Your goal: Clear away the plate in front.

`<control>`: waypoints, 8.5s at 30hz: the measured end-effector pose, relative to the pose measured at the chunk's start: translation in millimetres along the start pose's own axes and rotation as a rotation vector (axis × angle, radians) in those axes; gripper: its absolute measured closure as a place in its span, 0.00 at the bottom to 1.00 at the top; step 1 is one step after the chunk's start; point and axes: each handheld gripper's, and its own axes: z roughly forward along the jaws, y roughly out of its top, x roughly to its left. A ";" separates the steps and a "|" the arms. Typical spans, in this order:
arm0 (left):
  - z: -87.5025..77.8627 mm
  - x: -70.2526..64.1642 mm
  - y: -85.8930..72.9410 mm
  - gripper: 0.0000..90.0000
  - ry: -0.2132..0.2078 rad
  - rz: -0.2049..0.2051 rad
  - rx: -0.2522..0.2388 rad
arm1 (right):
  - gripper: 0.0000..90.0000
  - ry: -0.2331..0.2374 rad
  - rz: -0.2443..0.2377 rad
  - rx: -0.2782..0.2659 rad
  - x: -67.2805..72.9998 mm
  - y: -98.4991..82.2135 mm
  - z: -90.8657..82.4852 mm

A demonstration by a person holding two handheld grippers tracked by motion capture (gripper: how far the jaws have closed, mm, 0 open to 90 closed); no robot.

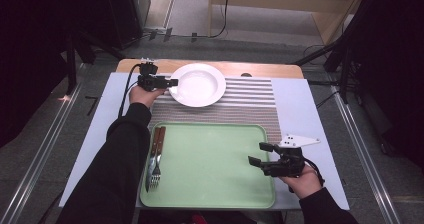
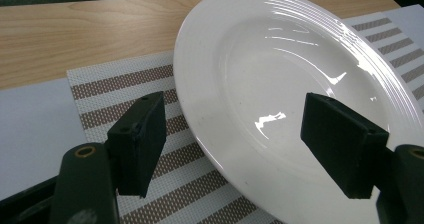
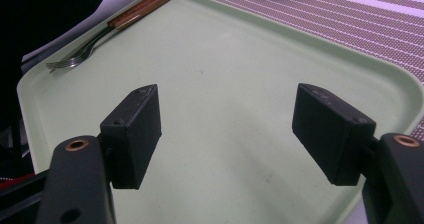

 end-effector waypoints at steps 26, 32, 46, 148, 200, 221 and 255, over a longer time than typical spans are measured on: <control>38.6 2.9 -9.9 0.30 0.033 -0.040 0.004 | 0.30 0.021 -0.003 0.006 -0.6 0.1 2.4; 43.1 -2.4 -9.4 0.31 0.027 -0.032 0.002 | 0.29 0.016 -0.002 0.005 -0.6 0.1 1.4; 52.2 -9.4 -9.1 0.33 0.062 -0.045 0.019 | 0.30 0.020 0.000 0.004 -0.5 0.3 0.9; -71.6 -70.7 25.4 0.89 -0.222 -0.057 0.072 | 0.30 0.027 0.009 0.005 -8.0 7.3 10.7; -88.6 -131.6 -39.5 0.89 -0.356 0.063 0.209 | 0.30 0.009 0.023 -0.007 -10.2 4.8 4.6; -78.9 -154.7 -63.1 0.88 -0.381 0.104 0.259 | 0.30 0.009 0.023 -0.007 -10.0 4.4 4.1; -57.0 -141.4 -96.4 0.89 -0.337 0.021 0.269 | 0.30 0.013 0.012 -0.001 -7.6 3.8 4.1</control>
